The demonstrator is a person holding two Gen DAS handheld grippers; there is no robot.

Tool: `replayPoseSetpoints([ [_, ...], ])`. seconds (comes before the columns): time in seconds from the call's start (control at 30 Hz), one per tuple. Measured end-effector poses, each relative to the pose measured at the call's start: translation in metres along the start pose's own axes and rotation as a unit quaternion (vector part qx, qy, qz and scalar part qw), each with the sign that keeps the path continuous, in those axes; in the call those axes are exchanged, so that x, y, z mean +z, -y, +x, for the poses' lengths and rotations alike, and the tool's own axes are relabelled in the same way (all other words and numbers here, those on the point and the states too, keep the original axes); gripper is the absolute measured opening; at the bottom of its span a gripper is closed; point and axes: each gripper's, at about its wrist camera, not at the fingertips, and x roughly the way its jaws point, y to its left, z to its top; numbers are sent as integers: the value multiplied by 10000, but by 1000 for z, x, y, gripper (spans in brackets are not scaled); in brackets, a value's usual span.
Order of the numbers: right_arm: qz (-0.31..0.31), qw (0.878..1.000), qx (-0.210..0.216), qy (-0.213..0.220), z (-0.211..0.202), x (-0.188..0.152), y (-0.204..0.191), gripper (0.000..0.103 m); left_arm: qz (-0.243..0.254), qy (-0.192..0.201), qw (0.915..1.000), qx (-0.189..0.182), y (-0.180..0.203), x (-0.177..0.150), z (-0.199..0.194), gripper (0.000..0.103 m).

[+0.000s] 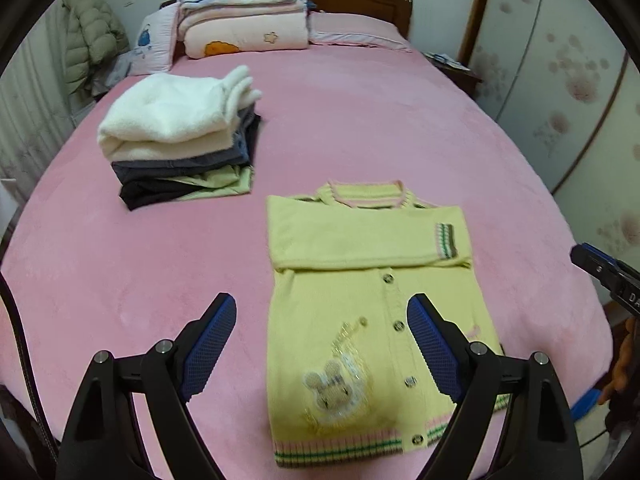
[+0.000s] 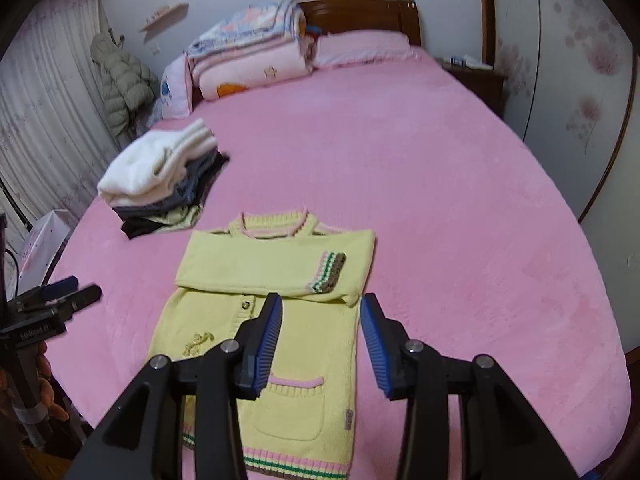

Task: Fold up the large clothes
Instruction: 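Move both grippers to the striped hem of the cardigan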

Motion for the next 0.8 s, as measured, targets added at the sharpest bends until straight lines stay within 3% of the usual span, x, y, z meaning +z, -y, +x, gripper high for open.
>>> replayPoseSetpoints([
  [0.07,97,9999,11,80,-7,-9,-3,42,-38,-84,9997,-209,-5,-9,0,86],
  [0.3,188,9998,-7,-105,-13,-53,-19,42,-253,-311,9989,-234,-22,-44,9,86],
  [0.43,120,9991,-117,-380,-7,-82,-25,42,-435,-752,9957,-306,-33,-75,28,86],
  [0.53,67,9981,-116,-597,1,-104,-26,42,-563,-941,9930,-447,-40,-100,42,86],
  [0.67,157,9968,-166,-767,12,-131,-18,42,-577,-1123,9913,-375,-43,-128,63,86],
  [0.8,418,9925,-176,-1136,27,-156,-3,42,-672,-1301,9873,-617,-50,-150,84,86],
])
